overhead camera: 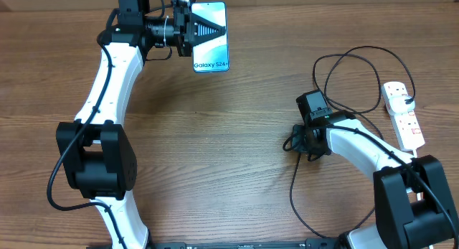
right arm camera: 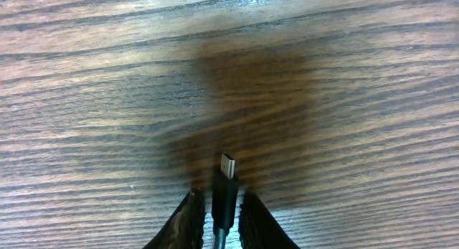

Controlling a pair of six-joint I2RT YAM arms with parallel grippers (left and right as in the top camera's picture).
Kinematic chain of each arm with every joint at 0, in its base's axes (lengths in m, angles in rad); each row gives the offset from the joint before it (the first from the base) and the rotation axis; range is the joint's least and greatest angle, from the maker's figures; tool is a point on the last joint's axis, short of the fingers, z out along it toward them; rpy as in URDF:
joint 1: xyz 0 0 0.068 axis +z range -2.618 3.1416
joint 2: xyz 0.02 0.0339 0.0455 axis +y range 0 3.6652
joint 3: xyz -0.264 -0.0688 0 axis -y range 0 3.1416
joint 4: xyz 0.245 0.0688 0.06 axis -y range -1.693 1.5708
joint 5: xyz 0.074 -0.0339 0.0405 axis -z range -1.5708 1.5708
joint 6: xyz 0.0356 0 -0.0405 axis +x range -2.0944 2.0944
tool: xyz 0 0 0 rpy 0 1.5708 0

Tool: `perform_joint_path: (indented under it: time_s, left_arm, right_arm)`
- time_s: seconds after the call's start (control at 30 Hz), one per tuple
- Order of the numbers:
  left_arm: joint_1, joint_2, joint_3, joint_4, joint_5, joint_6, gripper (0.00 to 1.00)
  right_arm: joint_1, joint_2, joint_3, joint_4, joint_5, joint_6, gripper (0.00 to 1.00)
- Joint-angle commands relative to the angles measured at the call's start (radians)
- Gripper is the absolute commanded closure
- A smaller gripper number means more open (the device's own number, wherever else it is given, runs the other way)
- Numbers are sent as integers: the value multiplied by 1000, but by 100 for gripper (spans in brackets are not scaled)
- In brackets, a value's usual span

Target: Plug charger to phone and switch on socket

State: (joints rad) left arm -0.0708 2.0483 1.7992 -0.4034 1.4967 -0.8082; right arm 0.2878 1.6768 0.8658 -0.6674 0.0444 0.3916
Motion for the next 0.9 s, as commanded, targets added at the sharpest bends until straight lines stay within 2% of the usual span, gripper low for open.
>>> perform_joint_path:
  time_s: [0.0, 0.1, 0.2, 0.73, 0.83, 0.87]
  left_arm:
    - [-5, 6, 5, -4, 41, 23, 96]
    - [-5, 6, 5, -5, 41, 23, 96]
    - [-5, 6, 5, -5, 41, 23, 96]
    - [-5, 6, 5, -5, 41, 23, 96]
    - [-5, 6, 5, -5, 41, 23, 96]
    - [-5, 6, 5, -5, 41, 23, 96]
  right_arm:
    - [-6, 72, -47, 5, 6, 1, 83]
    - [-6, 72, -47, 5, 6, 1, 89]
    - [-6, 72, -47, 4, -2, 0, 90]
    - [-6, 72, -47, -22, -23, 4, 88]
    - [-6, 72, -47, -21, -23, 4, 96]
    - [-6, 72, -47, -21, -24, 4, 96]
